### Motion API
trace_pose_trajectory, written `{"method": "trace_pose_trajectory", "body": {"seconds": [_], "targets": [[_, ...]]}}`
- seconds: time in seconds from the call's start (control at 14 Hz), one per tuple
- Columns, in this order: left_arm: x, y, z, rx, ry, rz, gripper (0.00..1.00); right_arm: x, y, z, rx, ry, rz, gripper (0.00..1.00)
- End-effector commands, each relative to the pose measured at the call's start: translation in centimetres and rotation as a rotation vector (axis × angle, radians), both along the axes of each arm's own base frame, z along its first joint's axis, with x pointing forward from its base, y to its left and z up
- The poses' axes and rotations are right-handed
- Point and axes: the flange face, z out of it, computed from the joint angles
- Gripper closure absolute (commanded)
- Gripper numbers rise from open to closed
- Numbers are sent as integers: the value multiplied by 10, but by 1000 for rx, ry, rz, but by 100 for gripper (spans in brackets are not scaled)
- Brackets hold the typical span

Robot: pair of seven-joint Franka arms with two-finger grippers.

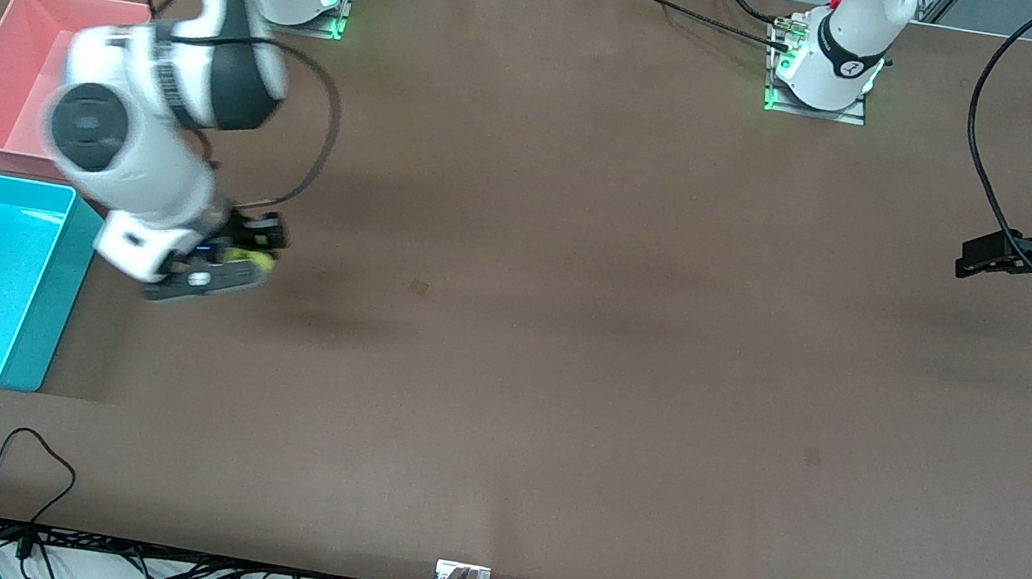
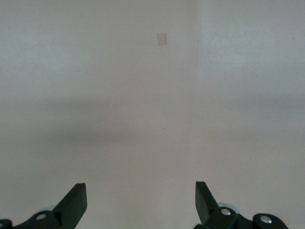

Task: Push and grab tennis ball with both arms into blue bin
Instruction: 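Lift and carry the tennis ball with the right gripper to the blue bin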

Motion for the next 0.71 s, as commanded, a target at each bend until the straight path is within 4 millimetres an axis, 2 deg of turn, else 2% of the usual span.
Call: {"method": "trace_pose_trajectory", "body": {"seconds": [0.0, 0.21, 0.5, 0.64], "targets": [[-3, 1, 3, -2, 5, -3, 0, 2, -87, -3, -1, 29, -80, 100], [-3, 1, 3, -2, 7, -3, 0, 1, -168, -7, -38, 44, -157, 100], [-3, 1, 3, -2, 7, -3, 0, -14, -276, -19, -117, 68, -231, 100], [-3, 0, 4, -2, 7, -4, 0, -21, -306, -24, -165, 81, -235, 100]]}}
